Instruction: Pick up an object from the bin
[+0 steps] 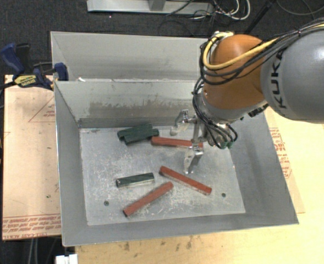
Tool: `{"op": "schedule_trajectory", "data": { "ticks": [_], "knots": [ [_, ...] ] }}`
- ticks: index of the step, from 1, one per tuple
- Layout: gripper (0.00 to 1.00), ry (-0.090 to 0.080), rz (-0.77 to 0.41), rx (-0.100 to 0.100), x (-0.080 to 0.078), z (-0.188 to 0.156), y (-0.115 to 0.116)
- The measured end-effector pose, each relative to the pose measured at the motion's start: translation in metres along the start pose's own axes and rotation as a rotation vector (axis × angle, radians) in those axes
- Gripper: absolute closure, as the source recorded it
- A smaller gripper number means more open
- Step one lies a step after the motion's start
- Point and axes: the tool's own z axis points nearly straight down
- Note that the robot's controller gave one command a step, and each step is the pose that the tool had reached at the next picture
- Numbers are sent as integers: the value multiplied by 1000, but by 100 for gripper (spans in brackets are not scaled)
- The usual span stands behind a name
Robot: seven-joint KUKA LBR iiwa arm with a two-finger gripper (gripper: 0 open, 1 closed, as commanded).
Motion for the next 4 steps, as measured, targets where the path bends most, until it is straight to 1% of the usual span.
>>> {"op": "schedule_trajectory", "data": {
  "ticks": [1,2,3,4],
  "knots": [
    [100,0,-69,-1,-24,108,14],
    [0,-16,-67,-2,-26,110,15],
    [0,-16,-67,-2,-26,110,15],
    [0,-23,-145,-5,2,110,2]
  ]
}}
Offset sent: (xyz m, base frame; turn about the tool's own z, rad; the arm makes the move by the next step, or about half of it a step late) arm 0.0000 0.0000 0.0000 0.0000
